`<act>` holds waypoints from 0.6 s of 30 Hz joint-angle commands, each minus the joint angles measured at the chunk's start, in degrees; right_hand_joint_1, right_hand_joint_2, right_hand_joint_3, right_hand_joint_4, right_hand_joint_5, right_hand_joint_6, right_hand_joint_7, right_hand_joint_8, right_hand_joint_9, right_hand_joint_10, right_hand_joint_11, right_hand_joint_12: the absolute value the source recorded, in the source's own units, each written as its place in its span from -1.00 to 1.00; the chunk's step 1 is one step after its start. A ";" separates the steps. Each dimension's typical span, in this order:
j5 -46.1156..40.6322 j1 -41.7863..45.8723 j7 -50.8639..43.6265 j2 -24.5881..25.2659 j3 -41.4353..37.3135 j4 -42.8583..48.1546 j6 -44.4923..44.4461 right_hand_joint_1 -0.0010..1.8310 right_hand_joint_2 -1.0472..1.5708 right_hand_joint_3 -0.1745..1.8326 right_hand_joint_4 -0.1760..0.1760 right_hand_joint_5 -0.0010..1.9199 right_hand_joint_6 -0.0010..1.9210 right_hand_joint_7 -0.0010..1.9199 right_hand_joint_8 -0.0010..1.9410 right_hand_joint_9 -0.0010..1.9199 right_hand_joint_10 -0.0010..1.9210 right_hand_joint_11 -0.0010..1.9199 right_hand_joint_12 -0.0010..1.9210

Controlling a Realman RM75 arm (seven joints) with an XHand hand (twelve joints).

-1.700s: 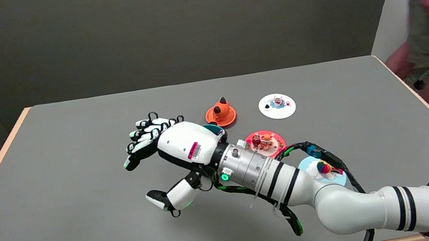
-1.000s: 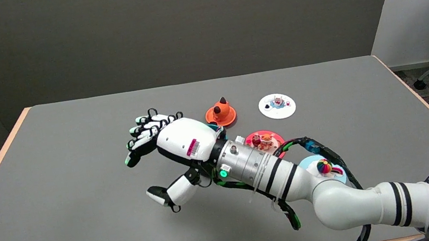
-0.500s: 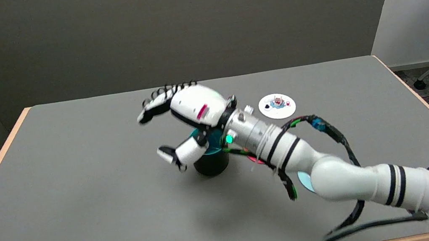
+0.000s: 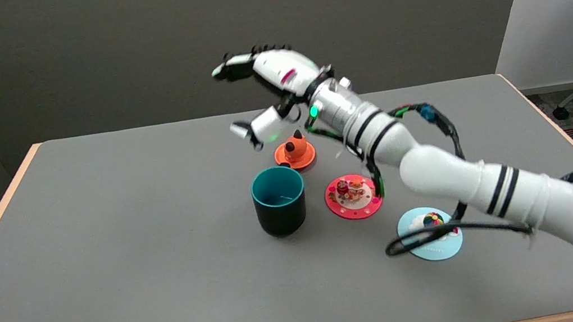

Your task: Pick up the white cup lid.

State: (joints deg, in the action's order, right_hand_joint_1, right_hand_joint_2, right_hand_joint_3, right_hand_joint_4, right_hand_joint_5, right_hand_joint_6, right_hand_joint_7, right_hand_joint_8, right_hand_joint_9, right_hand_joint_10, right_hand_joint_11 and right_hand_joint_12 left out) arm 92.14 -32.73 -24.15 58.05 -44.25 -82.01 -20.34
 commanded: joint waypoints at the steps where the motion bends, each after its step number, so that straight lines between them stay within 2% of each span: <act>1: -13.33 -11.55 0.34 -3.30 -1.68 15.11 -1.00 -0.17 0.09 0.18 -0.18 -0.47 -0.80 -0.31 -0.80 -0.36 -0.80 -0.46 -0.67; 7: -18.83 -10.83 0.34 -5.72 -1.12 16.32 -1.94 -0.17 0.13 0.15 -0.54 -0.45 -0.80 -0.23 -0.79 -0.33 -0.80 -0.47 -0.68; 18: -19.23 -12.10 -0.22 -8.61 -0.21 21.91 3.48 -0.14 0.16 0.12 -0.67 -0.39 -0.79 -0.15 -0.79 -0.30 -0.80 -0.48 -0.64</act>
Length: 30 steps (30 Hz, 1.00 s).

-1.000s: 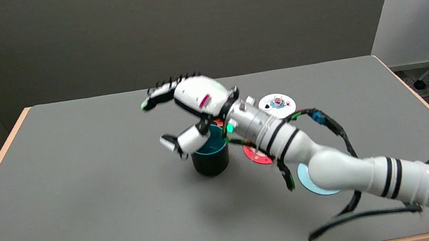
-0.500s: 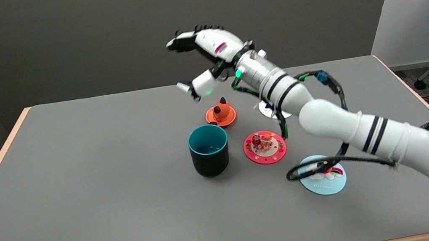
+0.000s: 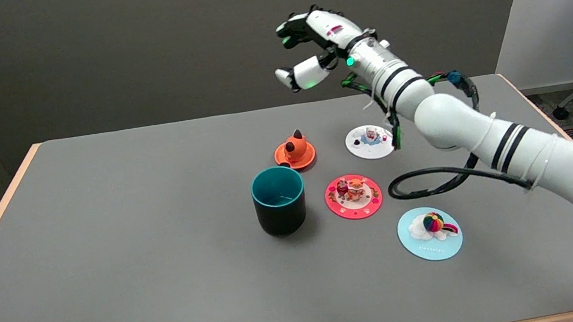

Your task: Pick up the white cup lid.

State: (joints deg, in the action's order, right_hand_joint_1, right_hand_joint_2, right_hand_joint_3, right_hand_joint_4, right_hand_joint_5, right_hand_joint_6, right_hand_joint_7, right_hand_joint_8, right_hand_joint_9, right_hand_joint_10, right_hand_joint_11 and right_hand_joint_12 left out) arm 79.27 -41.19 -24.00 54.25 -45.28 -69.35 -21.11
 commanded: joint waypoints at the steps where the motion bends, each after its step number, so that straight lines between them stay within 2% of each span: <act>1: -6.36 -3.65 -0.37 -5.47 1.26 9.67 4.78 -0.14 0.16 0.12 -0.67 -0.39 -0.79 -0.15 -0.79 -0.30 -0.80 -0.48 -0.64; 10: -6.29 -0.59 -0.70 -10.85 1.30 9.67 7.35 -0.14 0.18 0.10 -0.67 -0.28 -0.77 -0.13 -0.79 -0.28 -0.80 -0.47 -0.62; 14: -6.36 0.05 -3.92 -12.72 1.83 8.70 10.03 -0.13 0.19 0.09 -0.70 -0.26 -0.76 -0.11 -0.79 -0.28 -0.80 -0.47 -0.62; 21: -5.96 2.11 -4.05 -14.34 1.91 7.85 13.83 -0.13 0.21 0.05 -0.63 -0.20 -0.72 -0.10 -0.77 -0.26 -0.79 -0.44 -0.64; 30: -6.36 5.68 -3.87 -15.12 1.91 8.46 14.33 -0.12 0.23 0.03 -0.61 -0.19 -0.71 -0.06 -0.76 -0.25 -0.79 -0.43 -0.63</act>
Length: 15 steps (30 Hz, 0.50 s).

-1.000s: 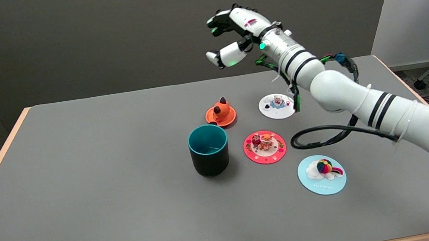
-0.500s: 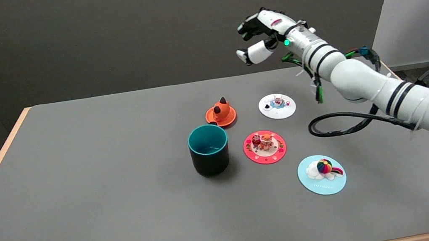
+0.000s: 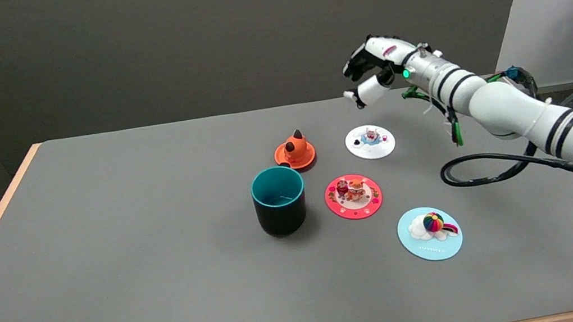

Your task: Pick up the white cup lid.

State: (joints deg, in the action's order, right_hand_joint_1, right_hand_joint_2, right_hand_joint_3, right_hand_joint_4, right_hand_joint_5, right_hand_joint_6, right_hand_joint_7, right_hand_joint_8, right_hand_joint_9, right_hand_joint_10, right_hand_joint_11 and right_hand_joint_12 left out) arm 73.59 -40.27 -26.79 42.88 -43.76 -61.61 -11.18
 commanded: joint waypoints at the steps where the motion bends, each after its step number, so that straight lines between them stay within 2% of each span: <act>1: -0.66 4.97 -1.03 -3.81 0.37 0.83 4.72 -0.12 0.23 0.03 -0.61 -0.19 -0.71 -0.06 -0.76 -0.25 -0.79 -0.43 -0.63; 15: -0.27 4.91 -1.25 -4.59 1.19 1.20 6.15 -0.11 0.24 0.02 -0.59 -0.18 -0.69 -0.04 -0.76 -0.25 -0.79 -0.43 -0.64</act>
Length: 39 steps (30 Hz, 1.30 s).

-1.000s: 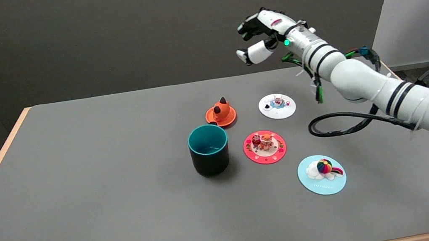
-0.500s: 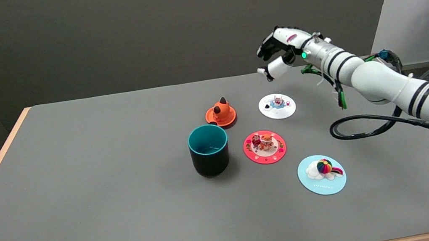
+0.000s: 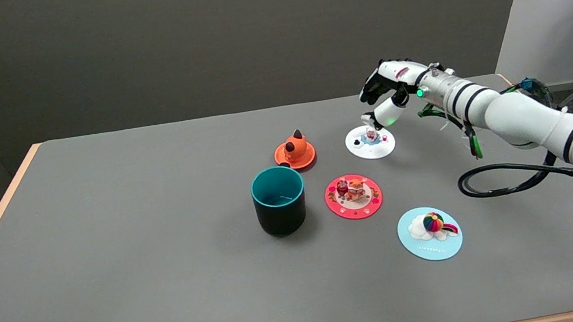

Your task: Pick up the white cup lid.

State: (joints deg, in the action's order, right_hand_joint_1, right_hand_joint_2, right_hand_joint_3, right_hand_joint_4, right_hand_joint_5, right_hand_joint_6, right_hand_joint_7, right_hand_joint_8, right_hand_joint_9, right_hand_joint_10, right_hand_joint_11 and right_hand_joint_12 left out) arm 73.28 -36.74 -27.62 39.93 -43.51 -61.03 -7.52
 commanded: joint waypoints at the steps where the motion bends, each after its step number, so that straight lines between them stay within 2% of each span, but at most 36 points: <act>1: 0.11 1.17 -0.42 -1.58 1.31 0.76 2.50 -0.11 0.24 0.01 -0.59 -0.18 -0.69 -0.04 -0.76 -0.25 -0.79 -0.43 -0.64; 7: 0.70 -0.86 -0.98 -1.26 3.98 0.39 2.24 -0.11 0.24 0.00 -0.61 -0.17 -0.68 -0.04 -0.75 -0.26 -0.79 -0.44 -0.65; 18: 4.40 -0.04 -6.12 -1.20 5.89 -1.04 1.03 -0.09 0.22 0.05 -0.88 -0.20 -0.69 -0.10 -0.75 -0.30 -0.82 -0.52 -0.66; 27: 4.00 1.12 -10.41 -1.34 5.99 -1.66 -1.41 -0.10 0.21 0.04 -0.77 -0.25 -0.72 -0.23 -0.74 -0.37 -0.82 -0.57 -0.72; 39: 4.27 -0.56 -10.41 0.44 6.57 0.42 -3.46 -0.13 0.21 0.03 -0.71 -0.29 -0.72 -0.31 -0.75 -0.41 -0.82 -0.61 -0.75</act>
State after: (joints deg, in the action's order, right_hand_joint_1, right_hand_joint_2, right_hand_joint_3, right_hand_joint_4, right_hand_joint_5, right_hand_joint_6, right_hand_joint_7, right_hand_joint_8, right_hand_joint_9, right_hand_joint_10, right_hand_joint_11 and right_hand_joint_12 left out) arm 76.89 -36.19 -35.63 38.91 -38.00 -61.99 -8.33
